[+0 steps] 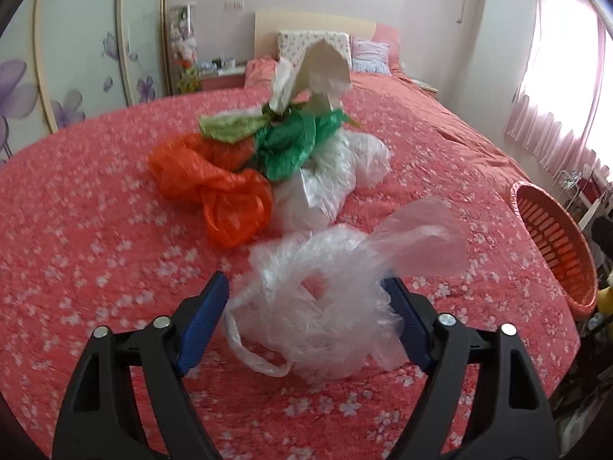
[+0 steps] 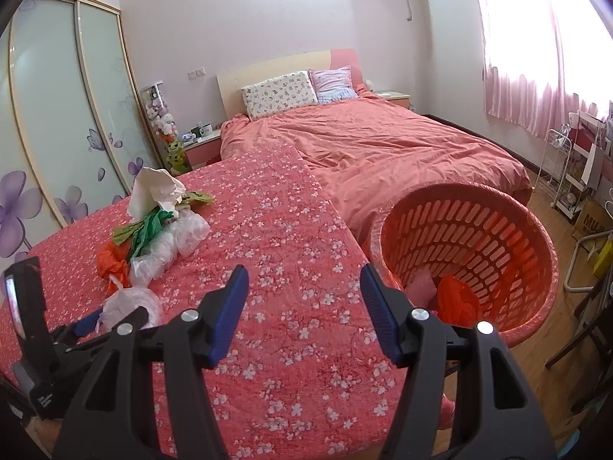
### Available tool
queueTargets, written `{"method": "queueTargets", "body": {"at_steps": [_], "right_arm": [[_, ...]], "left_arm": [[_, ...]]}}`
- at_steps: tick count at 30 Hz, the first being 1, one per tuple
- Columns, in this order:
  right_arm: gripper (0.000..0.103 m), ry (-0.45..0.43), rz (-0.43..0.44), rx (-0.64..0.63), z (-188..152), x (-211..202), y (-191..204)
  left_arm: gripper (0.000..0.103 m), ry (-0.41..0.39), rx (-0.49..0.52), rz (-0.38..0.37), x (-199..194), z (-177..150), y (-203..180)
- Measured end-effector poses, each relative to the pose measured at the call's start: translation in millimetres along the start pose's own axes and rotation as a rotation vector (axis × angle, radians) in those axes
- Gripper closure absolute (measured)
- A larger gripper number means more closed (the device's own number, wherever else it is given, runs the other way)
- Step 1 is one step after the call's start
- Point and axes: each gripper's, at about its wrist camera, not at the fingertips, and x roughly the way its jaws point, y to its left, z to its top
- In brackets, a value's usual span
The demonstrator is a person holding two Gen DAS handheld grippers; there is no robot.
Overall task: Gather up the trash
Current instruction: 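Grasp the clear plastic bag with the left tool while the right tool returns to the pile, then grasp the green bag and white tissue bundle with the right tool while the left holds the clear bag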
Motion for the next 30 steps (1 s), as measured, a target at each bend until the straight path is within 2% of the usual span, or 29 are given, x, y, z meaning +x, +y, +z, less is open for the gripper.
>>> {"method": "queueTargets", "body": {"at_steps": [2, 4, 13, 18, 23, 30], "right_arm": [[0.043, 0.001, 0.000, -0.003, 0, 1, -1], [0.043, 0.003, 0.002, -0.007, 0, 3, 0], [0.043, 0.005, 0.025, -0.034, 3, 9, 19], [0.043, 0.010, 0.047, -0.058, 5, 17, 36], [0.043, 0.013, 0.076, -0.082, 8, 24, 56], [0.044, 0.014, 0.129, -0.113, 20, 44, 93]], "left_arm": [[0.040, 0.001, 0.002, -0.020, -1, 1, 0], [0.056, -0.003, 0.011, -0.043, -4, 3, -1], [0.083, -0.065, 0.026, -0.096, -24, 10, 7], [0.087, -0.095, 0.003, -0.111, -33, 17, 18], [0.088, -0.131, -0.031, -0.115, -50, 24, 39], [0.088, -0.199, -0.096, -0.053, -69, 44, 84]]}}
